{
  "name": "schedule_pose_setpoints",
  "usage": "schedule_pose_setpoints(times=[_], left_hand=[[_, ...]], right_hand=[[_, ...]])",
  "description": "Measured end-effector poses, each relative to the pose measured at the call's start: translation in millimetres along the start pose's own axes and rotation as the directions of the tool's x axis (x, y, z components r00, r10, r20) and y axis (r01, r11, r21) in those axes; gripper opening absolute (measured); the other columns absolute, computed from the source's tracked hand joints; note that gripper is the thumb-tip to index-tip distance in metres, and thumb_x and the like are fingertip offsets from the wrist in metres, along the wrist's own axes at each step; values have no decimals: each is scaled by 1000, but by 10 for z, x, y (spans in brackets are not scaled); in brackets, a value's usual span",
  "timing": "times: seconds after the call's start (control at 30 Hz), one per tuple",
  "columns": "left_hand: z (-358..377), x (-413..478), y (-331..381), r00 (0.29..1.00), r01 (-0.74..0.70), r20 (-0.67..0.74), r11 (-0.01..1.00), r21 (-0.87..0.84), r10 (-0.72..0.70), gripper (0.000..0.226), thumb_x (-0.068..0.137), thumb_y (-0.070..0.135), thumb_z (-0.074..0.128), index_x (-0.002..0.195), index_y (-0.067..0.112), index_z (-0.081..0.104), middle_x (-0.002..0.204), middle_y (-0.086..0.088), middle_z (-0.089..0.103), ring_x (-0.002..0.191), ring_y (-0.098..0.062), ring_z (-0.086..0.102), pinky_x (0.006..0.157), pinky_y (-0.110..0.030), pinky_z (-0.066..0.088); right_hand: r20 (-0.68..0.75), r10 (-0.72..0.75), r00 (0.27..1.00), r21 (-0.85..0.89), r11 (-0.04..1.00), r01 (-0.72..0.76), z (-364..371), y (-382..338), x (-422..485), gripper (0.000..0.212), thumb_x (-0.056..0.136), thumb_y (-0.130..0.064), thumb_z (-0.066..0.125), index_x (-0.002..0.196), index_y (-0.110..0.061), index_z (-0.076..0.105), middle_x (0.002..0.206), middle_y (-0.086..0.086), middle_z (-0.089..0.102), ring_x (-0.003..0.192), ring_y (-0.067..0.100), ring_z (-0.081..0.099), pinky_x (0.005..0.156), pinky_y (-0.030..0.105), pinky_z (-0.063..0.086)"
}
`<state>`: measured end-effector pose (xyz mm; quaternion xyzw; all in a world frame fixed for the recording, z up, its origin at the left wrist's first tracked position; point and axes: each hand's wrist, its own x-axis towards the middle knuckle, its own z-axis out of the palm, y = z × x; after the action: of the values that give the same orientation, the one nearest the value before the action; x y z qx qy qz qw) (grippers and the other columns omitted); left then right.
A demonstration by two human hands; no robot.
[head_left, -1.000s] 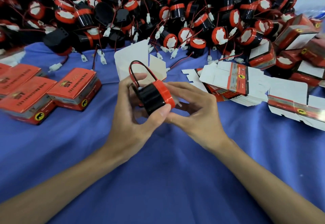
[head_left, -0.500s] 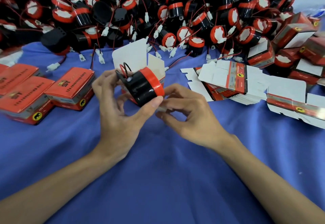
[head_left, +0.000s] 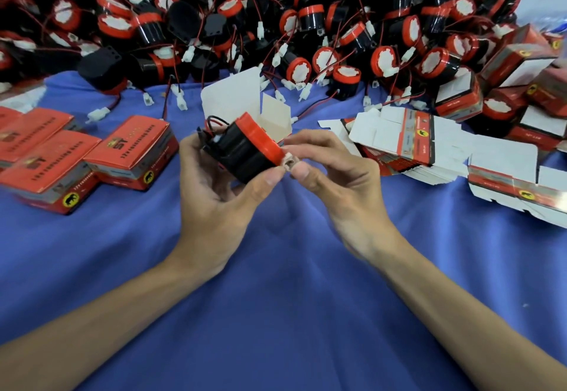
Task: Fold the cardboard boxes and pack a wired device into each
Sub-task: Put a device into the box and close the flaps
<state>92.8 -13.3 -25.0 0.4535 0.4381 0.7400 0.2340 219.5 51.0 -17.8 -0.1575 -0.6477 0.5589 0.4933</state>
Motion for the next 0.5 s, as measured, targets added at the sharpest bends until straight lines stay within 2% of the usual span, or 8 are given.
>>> schedule_pose_setpoints(times=[0.1,0.17,0.27,0.3,0.33,0.4,0.43,0.5], left_hand=[[7,20,6,1000,-11,1,1000,-11,11,51,70,2,73,104,18,38,107,2,57,95,4,64,81,-15,49],[15,17,-5,1000,-28,5,1000,-4,28,49,72,1,69,105,18,37,108,1,56,95,5,64,82,-14,49],[11,1,-15,999,-31,-38,999,-11,31,50,72,1,70,104,18,37,110,-3,55,98,1,64,85,-17,50],[6,9,-15,998,-40,-56,999,-7,40,51,71,3,72,104,19,36,110,-4,54,99,-2,63,86,-19,50],[0,18,-16,996,-57,-71,998,8,57,53,71,5,74,103,20,35,109,-4,53,99,-4,62,86,-20,50],[-2,30,-30,992,-104,-72,993,59,108,57,70,7,77,103,21,34,108,-1,51,99,-5,61,85,-22,51],[1,26,-40,990,-123,-59,989,85,129,58,69,7,78,104,22,33,107,1,51,99,-5,61,86,-23,52],[-7,-1,-60,989,-146,-20,981,124,150,60,69,7,79,106,24,34,109,2,53,100,-8,62,86,-23,50]], right_hand=[[60,-33,998,-156,987,42,47,-25,-13,36,91,-3,53,127,-8,51,127,9,51,112,4,53,95,24,45],[124,-49,991,-279,957,83,66,-19,-41,42,95,-6,47,136,-11,38,138,7,45,123,8,48,104,27,40],[140,-23,990,-352,933,72,93,-2,-79,42,98,-13,40,139,-17,32,143,0,42,134,13,41,107,37,41],[128,5,992,-337,941,39,105,-17,-82,41,98,-16,39,139,-18,35,141,-2,45,129,13,46,102,38,46],[111,40,993,-319,948,-2,120,-43,-79,40,97,-19,40,137,-17,41,134,-2,52,118,10,54,92,33,51],[77,129,989,-280,955,-103,132,-93,-65,35,94,-25,47,122,-11,62,118,-4,63,96,-1,62,73,19,51],[61,175,983,-265,952,-153,126,-104,-57,32,91,-29,51,113,-12,68,114,-7,66,90,-3,63,71,18,51],[42,229,973,-259,943,-210,99,-118,-53,30,83,-36,60,108,-23,71,102,-14,70,83,-3,64,80,22,52]])
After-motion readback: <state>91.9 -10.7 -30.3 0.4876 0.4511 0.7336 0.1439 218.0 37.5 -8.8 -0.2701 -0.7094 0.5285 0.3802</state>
